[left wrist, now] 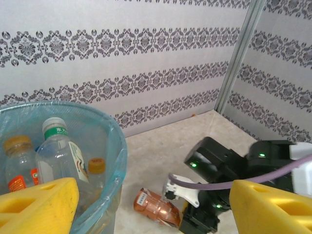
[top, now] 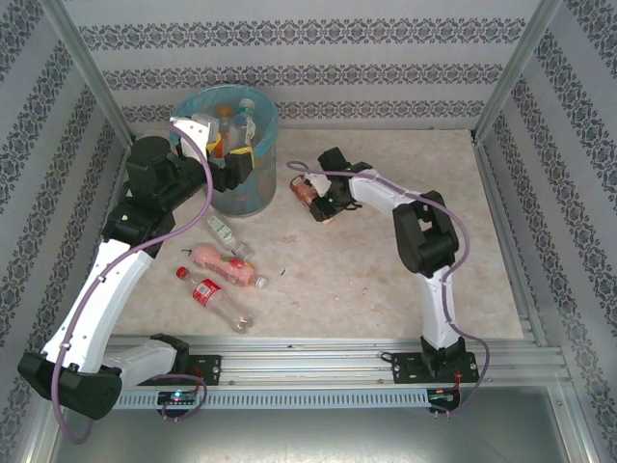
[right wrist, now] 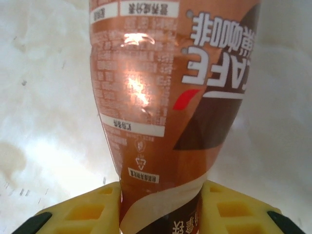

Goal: Put the plastic bottles in the bin

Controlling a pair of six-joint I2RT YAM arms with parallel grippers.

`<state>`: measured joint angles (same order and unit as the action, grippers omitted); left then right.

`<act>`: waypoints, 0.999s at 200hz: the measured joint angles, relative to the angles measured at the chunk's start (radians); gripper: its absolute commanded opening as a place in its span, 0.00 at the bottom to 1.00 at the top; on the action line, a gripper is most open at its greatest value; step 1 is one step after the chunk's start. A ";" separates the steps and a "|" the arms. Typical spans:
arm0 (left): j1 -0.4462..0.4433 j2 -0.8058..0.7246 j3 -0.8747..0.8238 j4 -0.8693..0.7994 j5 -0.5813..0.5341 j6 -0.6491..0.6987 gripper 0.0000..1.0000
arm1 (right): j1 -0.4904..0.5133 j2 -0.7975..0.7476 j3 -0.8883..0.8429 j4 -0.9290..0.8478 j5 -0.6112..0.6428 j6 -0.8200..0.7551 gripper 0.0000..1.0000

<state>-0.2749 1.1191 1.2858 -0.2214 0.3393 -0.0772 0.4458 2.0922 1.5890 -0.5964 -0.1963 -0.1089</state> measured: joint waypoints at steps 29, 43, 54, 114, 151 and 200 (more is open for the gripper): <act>0.000 0.000 -0.034 0.052 0.044 -0.052 0.88 | -0.018 -0.221 -0.177 0.064 -0.004 0.053 0.26; 0.000 0.001 -0.050 0.084 0.071 -0.088 0.88 | -0.021 -0.331 -0.250 0.101 -0.008 0.081 0.25; 0.000 0.007 -0.053 0.108 0.091 -0.117 0.89 | -0.019 -0.418 -0.307 0.135 -0.018 0.105 0.25; 0.000 0.120 -0.053 0.259 0.260 -0.312 0.97 | 0.066 -0.743 -0.427 0.290 -0.102 0.153 0.24; 0.000 0.170 -0.053 0.272 0.335 -0.382 1.00 | 0.136 -0.785 -0.407 0.348 -0.155 0.160 0.24; 0.000 0.179 -0.053 0.291 0.419 -0.442 0.91 | 0.198 -0.786 -0.374 0.388 -0.214 0.163 0.26</act>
<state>-0.2749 1.2980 1.2324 0.0696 0.7586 -0.5194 0.6441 1.3064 1.2148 -0.2085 -0.4103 0.0536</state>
